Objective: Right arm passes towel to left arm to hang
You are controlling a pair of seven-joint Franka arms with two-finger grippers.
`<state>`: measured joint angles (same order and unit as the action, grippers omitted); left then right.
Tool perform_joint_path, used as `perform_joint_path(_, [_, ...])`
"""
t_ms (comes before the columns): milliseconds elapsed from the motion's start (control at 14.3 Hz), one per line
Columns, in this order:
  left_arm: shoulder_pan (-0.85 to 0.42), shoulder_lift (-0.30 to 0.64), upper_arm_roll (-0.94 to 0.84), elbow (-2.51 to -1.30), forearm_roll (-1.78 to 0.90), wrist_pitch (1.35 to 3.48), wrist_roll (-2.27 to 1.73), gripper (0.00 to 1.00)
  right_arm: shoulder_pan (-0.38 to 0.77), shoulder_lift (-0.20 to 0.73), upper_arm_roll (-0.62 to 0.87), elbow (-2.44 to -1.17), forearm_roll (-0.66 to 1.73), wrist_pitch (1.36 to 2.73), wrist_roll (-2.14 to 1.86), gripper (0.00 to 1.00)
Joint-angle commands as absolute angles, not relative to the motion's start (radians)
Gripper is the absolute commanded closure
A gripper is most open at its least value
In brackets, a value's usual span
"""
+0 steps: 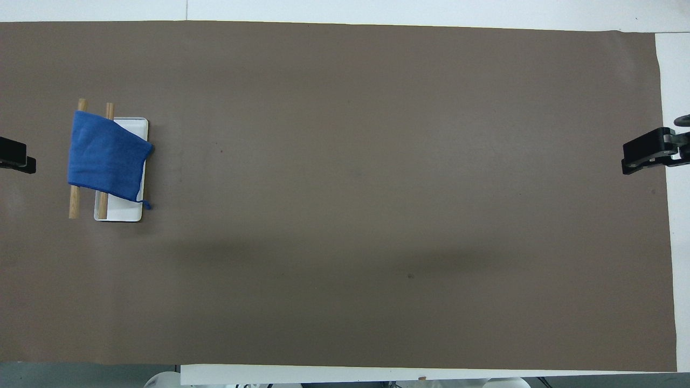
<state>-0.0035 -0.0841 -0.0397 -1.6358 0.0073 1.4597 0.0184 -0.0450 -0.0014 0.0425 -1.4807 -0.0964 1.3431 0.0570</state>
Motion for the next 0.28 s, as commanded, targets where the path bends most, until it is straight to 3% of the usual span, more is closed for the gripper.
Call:
perform_joint_path(0, [-0.028,-0.058,-0.032,-1.589,0.005,1.393,0.084,0.0,-0.049,-0.021,0.043,-1.508,-0.083,1.356,0.064,0.0])
perform_joint_path(209, [-0.032,-0.054,-0.032,-1.562,-0.002,1.359,0.084,0.0,-0.051,-0.021,0.043,-1.508,-0.081,1.356,0.064,0.0])
